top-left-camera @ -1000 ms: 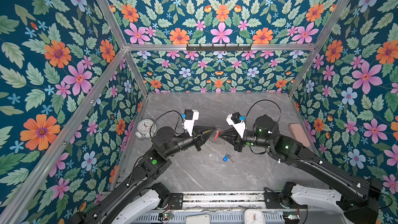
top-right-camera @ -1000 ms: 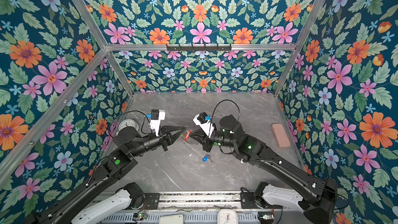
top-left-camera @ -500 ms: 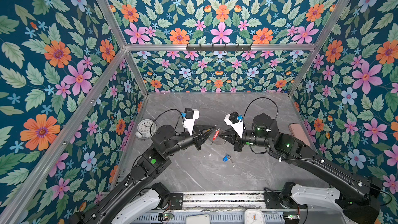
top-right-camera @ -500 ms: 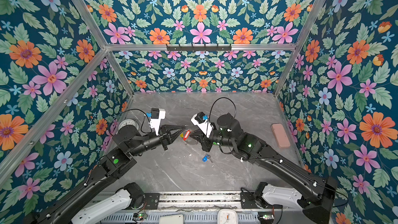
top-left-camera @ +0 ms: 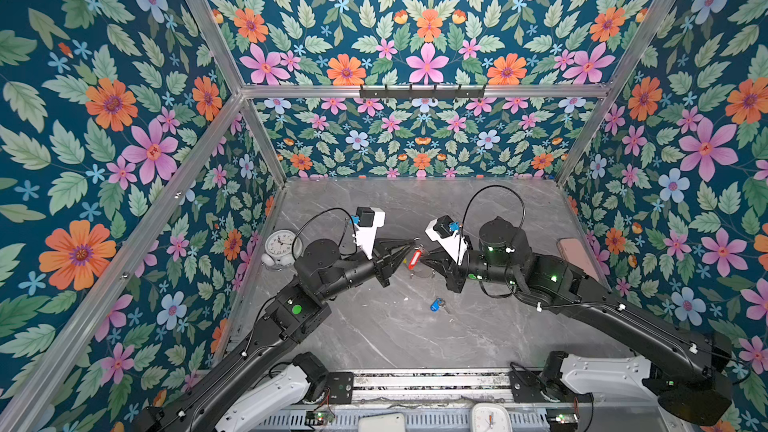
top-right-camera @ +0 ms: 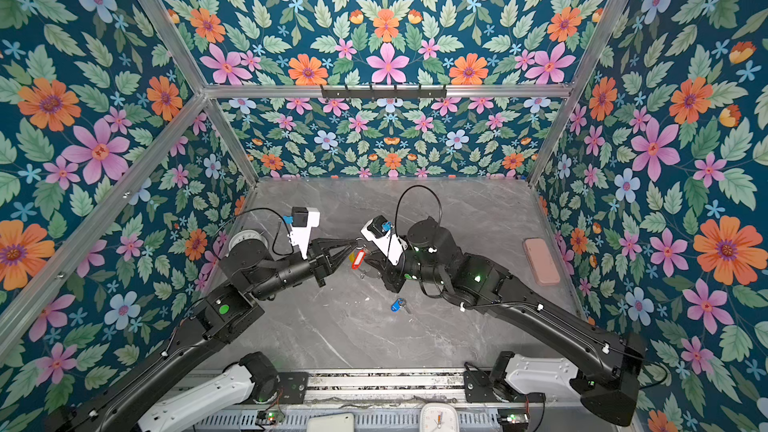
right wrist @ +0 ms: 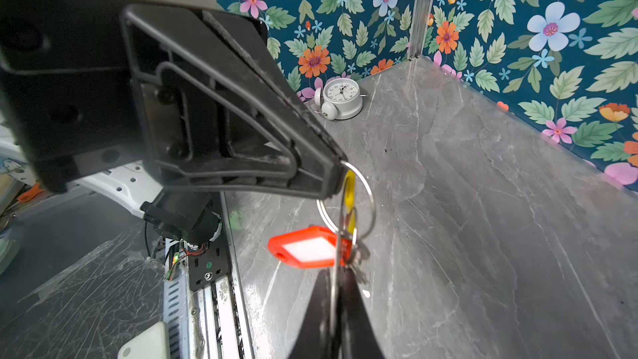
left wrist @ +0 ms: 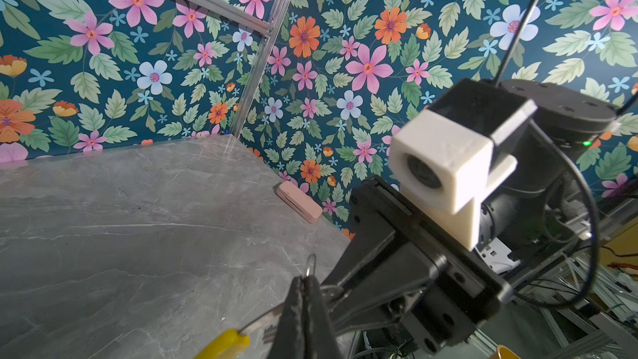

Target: Remove the keys from the keyring

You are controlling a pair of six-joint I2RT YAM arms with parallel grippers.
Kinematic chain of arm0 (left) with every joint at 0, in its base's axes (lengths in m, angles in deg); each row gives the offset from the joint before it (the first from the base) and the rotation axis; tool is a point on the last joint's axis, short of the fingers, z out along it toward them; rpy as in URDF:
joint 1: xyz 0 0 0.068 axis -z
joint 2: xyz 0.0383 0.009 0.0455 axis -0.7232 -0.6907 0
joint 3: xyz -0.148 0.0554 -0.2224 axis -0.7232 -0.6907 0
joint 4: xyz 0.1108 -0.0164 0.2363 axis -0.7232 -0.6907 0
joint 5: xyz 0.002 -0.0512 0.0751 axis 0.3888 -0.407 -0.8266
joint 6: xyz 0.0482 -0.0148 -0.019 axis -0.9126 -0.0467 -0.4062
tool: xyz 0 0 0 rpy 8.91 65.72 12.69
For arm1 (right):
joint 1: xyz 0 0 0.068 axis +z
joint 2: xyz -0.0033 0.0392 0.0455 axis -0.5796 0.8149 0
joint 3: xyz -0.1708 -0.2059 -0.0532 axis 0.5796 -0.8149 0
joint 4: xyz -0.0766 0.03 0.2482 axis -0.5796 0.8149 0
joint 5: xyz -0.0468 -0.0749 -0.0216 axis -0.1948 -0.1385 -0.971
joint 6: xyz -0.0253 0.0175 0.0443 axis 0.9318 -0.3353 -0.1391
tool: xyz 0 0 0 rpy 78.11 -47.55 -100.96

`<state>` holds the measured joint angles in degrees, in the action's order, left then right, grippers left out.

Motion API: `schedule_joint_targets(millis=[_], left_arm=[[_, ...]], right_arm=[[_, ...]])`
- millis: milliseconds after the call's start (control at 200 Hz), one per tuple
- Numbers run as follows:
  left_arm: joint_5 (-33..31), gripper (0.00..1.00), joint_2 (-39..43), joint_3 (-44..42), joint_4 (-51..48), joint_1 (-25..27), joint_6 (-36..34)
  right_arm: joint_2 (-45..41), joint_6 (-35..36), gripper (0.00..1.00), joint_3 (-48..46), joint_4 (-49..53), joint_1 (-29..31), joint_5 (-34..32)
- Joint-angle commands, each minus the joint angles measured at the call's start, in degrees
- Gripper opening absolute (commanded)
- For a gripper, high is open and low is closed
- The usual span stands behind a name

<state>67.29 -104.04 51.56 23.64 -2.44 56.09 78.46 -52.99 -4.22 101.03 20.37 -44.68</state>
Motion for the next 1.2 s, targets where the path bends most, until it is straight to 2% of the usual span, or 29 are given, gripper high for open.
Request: schedule_joint_targets(millis=[0, 155, 345, 380, 450, 500, 720, 905, 995, 1105, 1195], left_arm=[[-1.60, 0.00, -0.04, -0.74, 0.86, -0.04, -0.63], [0.55, 0.00, 0.49, -5.00, 8.78, -0.02, 1.29], [3.93, 0.00, 2.26, -9.92, 17.08, 0.02, 1.29], [4.14, 0.00, 3.02, -10.73, 18.37, -0.02, 0.99], [4.23, 0.00, 4.29, -11.91, 19.58, 0.02, 0.17], [4.18, 0.00, 5.00, -12.82, 20.59, 0.00, 0.04], [5.07, 0.00, 6.13, -15.12, 23.98, 0.04, 0.39], [5.70, 0.00, 7.44, -16.18, 25.97, -0.03, 0.40], [6.68, 0.00, 8.02, -16.59, 26.85, -0.01, 0.55], [8.44, 0.00, 8.48, -17.43, 29.43, -0.03, 1.64], [10.07, 0.00, 8.50, -17.78, 31.64, -0.01, 2.79]], right_arm=[[0.48, 1.09, 0.00, 0.90, -1.64, 1.26, -0.24], [2.13, 2.93, 0.00, 1.39, -1.68, 3.90, -0.51], [1.35, 3.41, 0.00, -0.40, -2.87, 4.03, 1.15], [0.80, 3.52, 0.06, -0.92, -3.25, 4.08, 1.56], [-0.21, 3.60, 0.25, -1.78, -3.92, 4.07, 2.15], [-1.05, 3.54, 0.33, -2.24, -4.07, 4.05, 2.26], [-5.40, 3.62, 0.47, -4.82, -3.13, 4.06, 5.74], [-11.15, 3.71, 0.50, -7.93, -4.05, 3.66, 10.00], [-13.67, 0.76, 0.50, -9.23, -7.06, -1.01, 13.63], [-14.72, -6.91, 0.50, -10.88, -14.71, -9.80, 24.00], [-13.28, -10.70, 0.50, -10.54, -18.86, -11.75, 28.19]])
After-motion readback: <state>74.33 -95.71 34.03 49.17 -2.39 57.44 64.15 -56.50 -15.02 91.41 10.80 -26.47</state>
